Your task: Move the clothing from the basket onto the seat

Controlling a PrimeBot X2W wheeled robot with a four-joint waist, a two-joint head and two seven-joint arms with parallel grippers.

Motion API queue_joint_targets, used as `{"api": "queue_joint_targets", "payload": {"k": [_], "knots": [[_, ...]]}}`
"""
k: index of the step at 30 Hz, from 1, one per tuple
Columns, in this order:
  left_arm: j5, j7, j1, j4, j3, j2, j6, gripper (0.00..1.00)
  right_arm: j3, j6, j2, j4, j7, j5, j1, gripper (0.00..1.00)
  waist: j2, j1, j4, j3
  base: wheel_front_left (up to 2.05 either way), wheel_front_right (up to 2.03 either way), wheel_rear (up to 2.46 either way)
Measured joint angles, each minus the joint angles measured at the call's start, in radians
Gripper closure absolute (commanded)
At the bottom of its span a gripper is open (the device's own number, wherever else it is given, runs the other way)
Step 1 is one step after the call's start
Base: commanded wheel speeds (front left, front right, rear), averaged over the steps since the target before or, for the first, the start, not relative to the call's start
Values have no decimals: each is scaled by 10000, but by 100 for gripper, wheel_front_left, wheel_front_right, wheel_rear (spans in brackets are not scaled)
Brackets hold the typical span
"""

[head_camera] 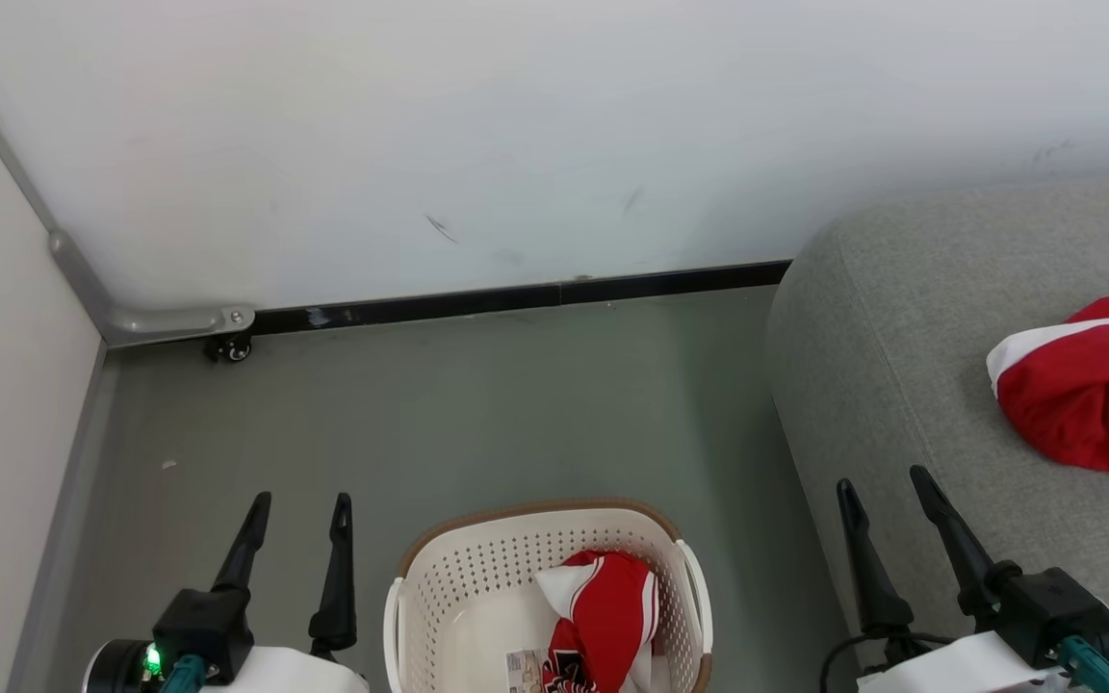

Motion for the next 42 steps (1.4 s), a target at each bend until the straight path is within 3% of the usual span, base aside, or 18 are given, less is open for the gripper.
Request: {"api": "queue_joint_targets", "payload": {"k": [23, 42], "knots": [[614, 0, -1260, 788, -1221, -115, -878, 0, -1024, 0, 84, -1609, 15, -86, 298, 0, 0, 0, -678, 1455, 0, 0, 0], [922, 40, -2494, 2466, -1503, -165, -1045, 0, -1279, 0, 96, -2857, -10, -38, -381, 0, 0, 0, -1392, 3456, 0, 0, 0]]}}
